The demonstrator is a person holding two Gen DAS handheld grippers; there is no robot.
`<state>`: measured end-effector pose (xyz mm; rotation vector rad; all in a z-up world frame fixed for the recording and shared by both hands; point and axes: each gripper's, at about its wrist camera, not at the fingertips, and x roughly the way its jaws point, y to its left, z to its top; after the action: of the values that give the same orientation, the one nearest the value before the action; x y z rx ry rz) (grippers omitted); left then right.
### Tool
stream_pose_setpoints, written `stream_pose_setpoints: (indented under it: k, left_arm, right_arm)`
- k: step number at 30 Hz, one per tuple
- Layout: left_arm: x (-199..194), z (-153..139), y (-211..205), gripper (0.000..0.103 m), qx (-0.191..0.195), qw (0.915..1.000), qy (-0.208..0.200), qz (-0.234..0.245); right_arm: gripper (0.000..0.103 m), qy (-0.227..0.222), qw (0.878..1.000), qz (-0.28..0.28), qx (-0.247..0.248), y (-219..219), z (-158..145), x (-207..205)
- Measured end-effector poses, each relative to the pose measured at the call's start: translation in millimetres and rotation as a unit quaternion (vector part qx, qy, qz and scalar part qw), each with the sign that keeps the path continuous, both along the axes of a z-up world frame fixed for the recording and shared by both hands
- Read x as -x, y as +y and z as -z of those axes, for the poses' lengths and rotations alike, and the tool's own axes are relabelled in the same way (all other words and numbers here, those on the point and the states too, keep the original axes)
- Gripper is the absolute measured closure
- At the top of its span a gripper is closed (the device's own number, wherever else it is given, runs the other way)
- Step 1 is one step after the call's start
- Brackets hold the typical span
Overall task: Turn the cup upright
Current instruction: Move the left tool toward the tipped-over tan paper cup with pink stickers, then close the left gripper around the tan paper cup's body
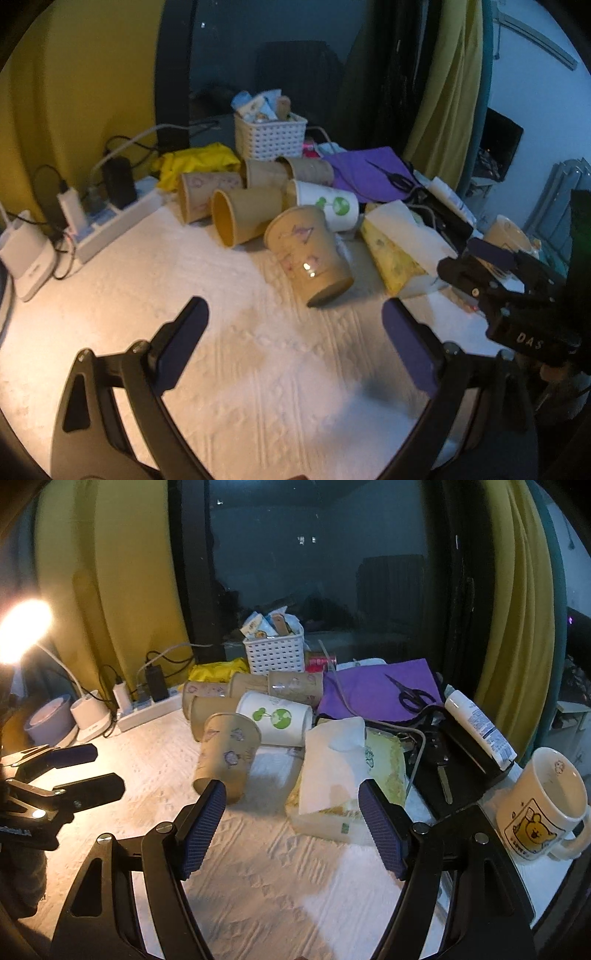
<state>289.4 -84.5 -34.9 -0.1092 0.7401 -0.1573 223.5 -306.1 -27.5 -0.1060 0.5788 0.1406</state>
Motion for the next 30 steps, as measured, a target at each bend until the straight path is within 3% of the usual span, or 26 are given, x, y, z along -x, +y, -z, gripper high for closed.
stream_pose_setpoints:
  k: [10,21,23,30]
  left_arm:
    - [-58.0,13.3,-17.9,0.007,0.024,0.9995,0.018,0.011]
    - [-106.0,39.6,-28.8,0.008,0.041,0.9961,0.075,0.020]
    - [-109.4,45.6,-28.3,0.024,0.039,0.9950,0.089,0.021]
    - [-106.5,54.1,-25.8,0.038,0.054,0.9918,0.109,0.038]
  right_arm:
    - [0.026,0.000,1.000,0.002,0.009,-11.7,0.4,-31.2]
    - [0.026,0.007,1.000,0.014,0.013,-22.0,3.0,-45.0]
    - [0.026,0.008,1.000,0.016,0.014,-22.6,3.1,-44.8]
    - [0.026,0.005,1.000,0.018,0.014,-18.6,-1.1,-39.2]
